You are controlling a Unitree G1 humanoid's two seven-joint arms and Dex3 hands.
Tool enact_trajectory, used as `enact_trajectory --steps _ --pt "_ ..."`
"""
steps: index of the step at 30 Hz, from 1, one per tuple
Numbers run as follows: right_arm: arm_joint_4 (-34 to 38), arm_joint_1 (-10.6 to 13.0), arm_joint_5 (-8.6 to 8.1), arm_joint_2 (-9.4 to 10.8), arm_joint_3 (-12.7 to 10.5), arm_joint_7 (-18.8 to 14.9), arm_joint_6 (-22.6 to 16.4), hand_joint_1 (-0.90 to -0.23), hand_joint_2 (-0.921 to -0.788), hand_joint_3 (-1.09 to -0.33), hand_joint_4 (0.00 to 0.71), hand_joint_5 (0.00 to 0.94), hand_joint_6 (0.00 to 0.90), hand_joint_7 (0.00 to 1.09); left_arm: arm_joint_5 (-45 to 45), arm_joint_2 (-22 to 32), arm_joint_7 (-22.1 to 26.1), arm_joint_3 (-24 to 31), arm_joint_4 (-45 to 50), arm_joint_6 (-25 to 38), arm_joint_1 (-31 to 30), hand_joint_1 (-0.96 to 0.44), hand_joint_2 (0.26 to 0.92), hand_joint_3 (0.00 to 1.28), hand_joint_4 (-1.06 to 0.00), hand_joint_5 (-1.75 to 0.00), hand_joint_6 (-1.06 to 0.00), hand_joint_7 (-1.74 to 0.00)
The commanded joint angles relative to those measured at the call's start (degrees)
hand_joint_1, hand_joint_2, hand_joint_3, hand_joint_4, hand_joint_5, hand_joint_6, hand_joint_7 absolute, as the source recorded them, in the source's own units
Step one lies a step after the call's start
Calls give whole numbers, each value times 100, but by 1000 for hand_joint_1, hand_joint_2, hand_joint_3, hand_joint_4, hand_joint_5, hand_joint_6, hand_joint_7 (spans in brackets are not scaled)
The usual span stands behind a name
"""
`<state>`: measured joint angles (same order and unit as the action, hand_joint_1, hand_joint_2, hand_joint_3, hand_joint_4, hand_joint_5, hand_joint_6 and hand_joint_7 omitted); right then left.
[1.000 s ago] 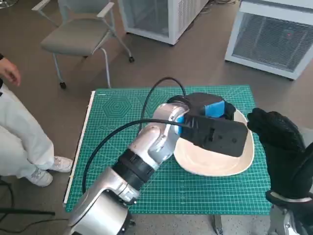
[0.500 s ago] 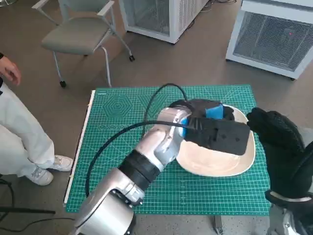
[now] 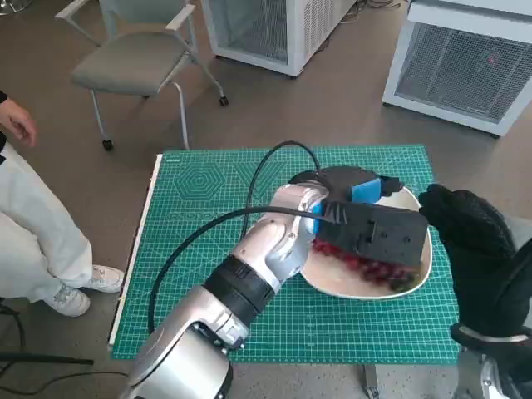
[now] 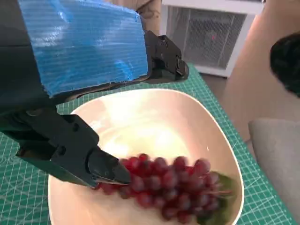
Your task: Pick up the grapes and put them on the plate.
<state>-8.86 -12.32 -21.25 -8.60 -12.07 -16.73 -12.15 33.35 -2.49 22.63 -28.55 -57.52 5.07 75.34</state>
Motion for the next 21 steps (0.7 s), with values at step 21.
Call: enact_trajectory --steps 21 --pt "180 -75 -81 -66 5 -98 86 -391 -921 -628 402 711 178 999 -697 770 -635 952 1952 -201 -1399 -442 849 33 -36 -8 -172 -9"
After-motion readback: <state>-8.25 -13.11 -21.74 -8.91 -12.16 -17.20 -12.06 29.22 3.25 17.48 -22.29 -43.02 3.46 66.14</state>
